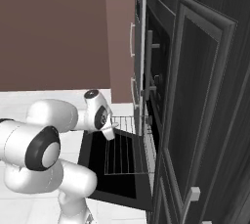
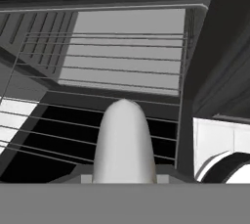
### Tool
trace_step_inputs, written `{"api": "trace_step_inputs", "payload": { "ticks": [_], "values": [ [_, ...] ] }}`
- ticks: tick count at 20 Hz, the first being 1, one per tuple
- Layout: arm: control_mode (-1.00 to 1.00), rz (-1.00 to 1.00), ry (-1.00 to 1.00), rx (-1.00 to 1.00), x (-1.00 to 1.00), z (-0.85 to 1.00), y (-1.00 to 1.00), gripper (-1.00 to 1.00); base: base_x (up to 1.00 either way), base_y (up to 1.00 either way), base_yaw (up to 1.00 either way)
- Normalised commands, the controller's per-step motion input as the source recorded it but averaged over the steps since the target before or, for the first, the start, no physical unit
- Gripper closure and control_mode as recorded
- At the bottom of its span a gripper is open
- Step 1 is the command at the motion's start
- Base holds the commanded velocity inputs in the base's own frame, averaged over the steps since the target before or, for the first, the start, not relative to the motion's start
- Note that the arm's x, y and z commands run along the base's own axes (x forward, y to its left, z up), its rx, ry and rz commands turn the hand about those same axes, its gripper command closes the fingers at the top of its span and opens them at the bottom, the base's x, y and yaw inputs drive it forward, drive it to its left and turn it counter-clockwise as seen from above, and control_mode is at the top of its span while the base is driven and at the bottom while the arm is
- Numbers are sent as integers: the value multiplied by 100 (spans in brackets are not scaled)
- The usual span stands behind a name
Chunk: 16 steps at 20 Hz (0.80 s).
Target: Place the fish on the rack of the oven, and slide the rack back inside. Close the oven door.
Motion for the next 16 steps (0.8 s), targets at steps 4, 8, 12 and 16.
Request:
{"api": "trace_step_inputs", "payload": {
  "ticks": [4, 8, 12, 16],
  "values": [
    [-100, -1, 0, 0, 54, -31, -2, 100, 0, 0, 0],
    [-100, 0, 0, 1, 50, -29, -2, 100, 0, 0, 0],
    [-100, -1, 0, 0, 46, -34, 0, 100, 0, 0, 0],
    [-100, -2, 0, 0, 34, -46, 0, 100, 0, 0, 0]
  ]
}}
